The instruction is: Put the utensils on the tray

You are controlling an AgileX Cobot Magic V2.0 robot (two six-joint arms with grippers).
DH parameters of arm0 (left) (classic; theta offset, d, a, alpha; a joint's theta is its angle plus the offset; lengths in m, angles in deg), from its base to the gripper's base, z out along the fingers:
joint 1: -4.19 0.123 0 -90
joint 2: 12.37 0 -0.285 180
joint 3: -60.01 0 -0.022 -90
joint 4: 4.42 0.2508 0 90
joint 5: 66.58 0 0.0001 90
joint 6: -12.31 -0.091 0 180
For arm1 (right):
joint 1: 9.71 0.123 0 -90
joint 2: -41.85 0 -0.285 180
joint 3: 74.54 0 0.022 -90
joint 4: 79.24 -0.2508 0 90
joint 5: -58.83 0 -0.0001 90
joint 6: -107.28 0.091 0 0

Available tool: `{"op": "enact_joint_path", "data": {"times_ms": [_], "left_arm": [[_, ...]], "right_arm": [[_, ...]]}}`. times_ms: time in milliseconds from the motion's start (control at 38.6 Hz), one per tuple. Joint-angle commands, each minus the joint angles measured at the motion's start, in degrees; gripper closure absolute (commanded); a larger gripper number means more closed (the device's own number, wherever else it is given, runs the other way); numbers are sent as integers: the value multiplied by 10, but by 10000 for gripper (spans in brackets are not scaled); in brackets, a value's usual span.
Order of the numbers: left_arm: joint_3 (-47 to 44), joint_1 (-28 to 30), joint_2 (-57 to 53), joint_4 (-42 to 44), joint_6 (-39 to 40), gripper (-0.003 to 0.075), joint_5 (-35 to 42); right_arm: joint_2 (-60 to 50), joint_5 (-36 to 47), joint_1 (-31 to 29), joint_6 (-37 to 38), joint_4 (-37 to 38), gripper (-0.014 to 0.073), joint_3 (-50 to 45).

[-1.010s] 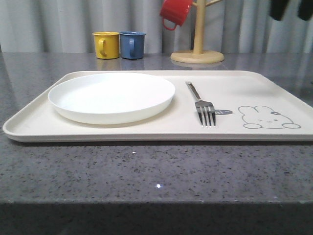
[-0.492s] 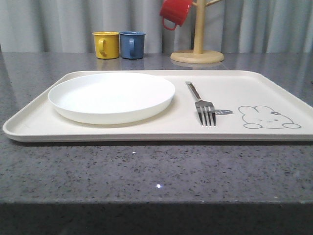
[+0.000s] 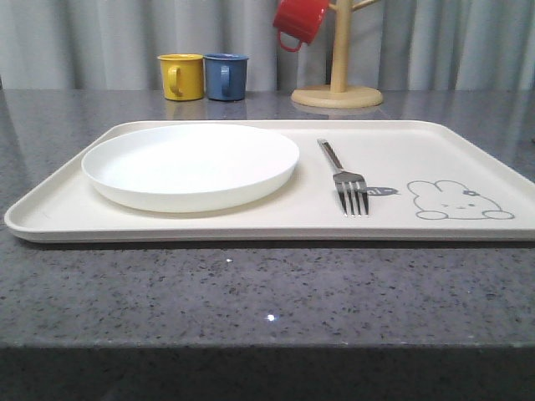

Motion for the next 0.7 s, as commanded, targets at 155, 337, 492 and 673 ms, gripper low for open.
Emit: {"op": "enact_joint_path", "data": {"times_ms": [155, 337, 492, 673], "left_arm": [[16, 1, 4, -4, 5, 738, 49], [16, 1, 4, -4, 5, 738, 49], [16, 1, 4, -4, 5, 738, 50], [16, 1, 4, -4, 5, 738, 50]], "right_arm": [[-20, -2, -2, -7, -7, 552, 12], [-34, -21, -2, -7, -7, 582, 26], [-63, -70, -1, 5, -15, 580, 58], [-108, -85, 34, 28, -22, 580, 77]]}}
